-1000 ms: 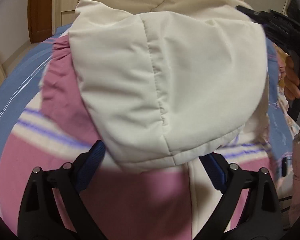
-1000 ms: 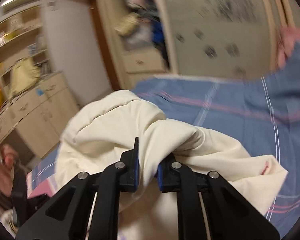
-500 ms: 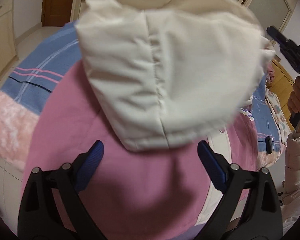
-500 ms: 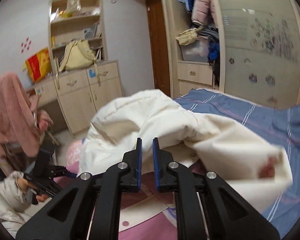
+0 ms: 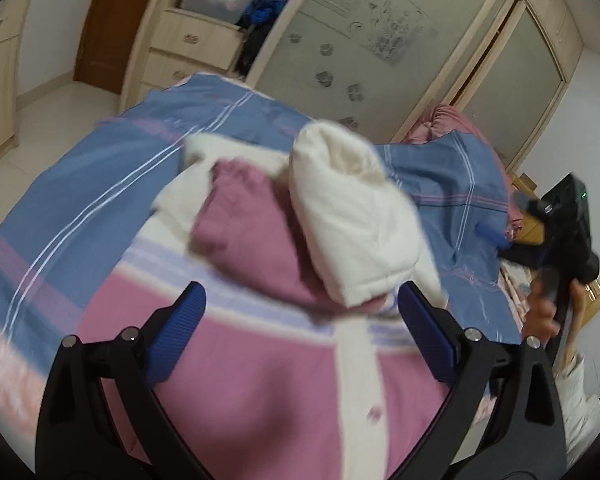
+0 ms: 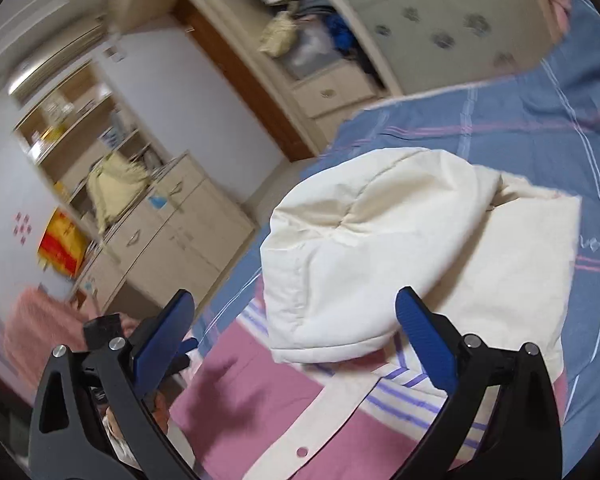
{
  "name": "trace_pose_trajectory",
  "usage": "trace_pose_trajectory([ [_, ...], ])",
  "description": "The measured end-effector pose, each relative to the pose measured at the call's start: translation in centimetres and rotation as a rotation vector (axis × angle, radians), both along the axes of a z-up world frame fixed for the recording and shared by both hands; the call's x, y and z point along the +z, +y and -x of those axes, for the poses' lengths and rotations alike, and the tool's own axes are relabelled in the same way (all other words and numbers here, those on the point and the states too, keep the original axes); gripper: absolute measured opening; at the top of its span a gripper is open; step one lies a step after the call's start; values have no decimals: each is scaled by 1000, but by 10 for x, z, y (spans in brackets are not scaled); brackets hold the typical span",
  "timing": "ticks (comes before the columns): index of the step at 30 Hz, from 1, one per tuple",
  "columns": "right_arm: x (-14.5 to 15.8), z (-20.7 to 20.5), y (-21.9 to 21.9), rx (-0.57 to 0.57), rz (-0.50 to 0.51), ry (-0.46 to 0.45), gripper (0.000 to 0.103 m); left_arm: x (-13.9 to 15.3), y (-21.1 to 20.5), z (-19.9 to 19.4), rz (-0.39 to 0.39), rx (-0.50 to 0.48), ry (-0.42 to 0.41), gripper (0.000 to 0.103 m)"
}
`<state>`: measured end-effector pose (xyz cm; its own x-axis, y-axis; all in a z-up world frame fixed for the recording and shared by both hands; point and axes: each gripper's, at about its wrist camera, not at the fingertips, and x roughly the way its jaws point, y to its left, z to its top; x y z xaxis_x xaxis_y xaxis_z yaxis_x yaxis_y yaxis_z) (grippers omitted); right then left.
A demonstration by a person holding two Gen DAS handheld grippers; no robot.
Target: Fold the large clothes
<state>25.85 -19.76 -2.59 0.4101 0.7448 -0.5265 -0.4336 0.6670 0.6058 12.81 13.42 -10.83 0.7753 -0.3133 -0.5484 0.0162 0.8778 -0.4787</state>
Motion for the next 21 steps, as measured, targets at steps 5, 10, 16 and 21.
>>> trace_pose_trajectory([
  [5, -9, -56, -24, -93, -24, 95, 101, 24, -62, -80, -45, -176, -46, 98],
  [10, -20, -133, -27, -57, 43, 255, 102, -13, -102, -137, 45, -335, 72, 88],
  [16, -93, -214, -18, -162, 107, 576, 102, -97, -91, -158, 144, -313, 302, 80],
  [21, -130, -254, -8, -215, 192, 558, 102, -98, -98, -146, 66, -307, 300, 79],
])
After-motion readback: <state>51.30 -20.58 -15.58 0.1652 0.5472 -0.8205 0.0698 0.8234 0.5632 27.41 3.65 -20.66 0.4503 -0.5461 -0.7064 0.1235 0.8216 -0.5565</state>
